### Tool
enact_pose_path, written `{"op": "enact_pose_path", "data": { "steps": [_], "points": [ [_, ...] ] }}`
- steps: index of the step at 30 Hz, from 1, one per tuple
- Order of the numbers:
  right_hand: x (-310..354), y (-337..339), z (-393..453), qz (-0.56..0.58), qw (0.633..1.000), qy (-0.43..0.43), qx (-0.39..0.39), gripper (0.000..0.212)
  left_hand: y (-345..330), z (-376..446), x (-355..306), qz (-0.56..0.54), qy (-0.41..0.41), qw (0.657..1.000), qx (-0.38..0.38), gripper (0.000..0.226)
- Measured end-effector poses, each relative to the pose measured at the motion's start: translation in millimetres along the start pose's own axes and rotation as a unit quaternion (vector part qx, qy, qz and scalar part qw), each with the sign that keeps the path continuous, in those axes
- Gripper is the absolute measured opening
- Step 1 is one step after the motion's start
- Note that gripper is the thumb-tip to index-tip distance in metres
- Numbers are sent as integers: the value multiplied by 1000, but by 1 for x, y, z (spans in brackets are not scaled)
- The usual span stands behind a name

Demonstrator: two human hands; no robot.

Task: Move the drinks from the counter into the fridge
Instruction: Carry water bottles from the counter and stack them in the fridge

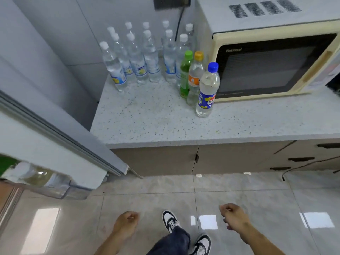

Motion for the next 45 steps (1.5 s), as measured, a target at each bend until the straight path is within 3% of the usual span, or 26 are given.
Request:
{"op": "enact_pose_path", "data": {
  "steps": [7,10,14,22,27,32,35,41,45],
  "points": [
    [161,-36,9,-54,984,160,53,23,-1,11,-122,-127,-121,984,12,16],
    [243,-44,0,-56,967,240,66,24,15,8,-197,-182,-197,963,22,12],
    [351,-50,-10,-54,943,326,42,19,46,3,-276,-258,-266,928,-25,8],
    [486,-81,-3,-59,922,380,47,12,97,28,-345,-396,-253,867,-166,16],
    [563,-103,7,-128,891,436,-1,34,115,55,-395,-409,-206,856,-238,31],
    [654,-117,6,-248,803,540,-39,52,158,84,-450,-303,-205,876,-315,50],
    [699,-120,9,-280,775,566,-38,54,188,97,-481,-208,-216,888,-348,59],
    [745,-143,21,-449,689,568,-35,51,235,112,-519,-12,-283,855,-434,56],
    [750,-143,28,-495,674,547,-49,44,242,119,-533,121,-271,870,-393,54]
  ]
}}
Point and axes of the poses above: each hand's wrist, its own z-axis towards the middle knuckle, its own y-axis out of the back of the hand, x = y × z, the point moved 4 cm from there along z, towards the middle knuckle, and after that the axes turned 1 degree about x, right-handed, at the moved point
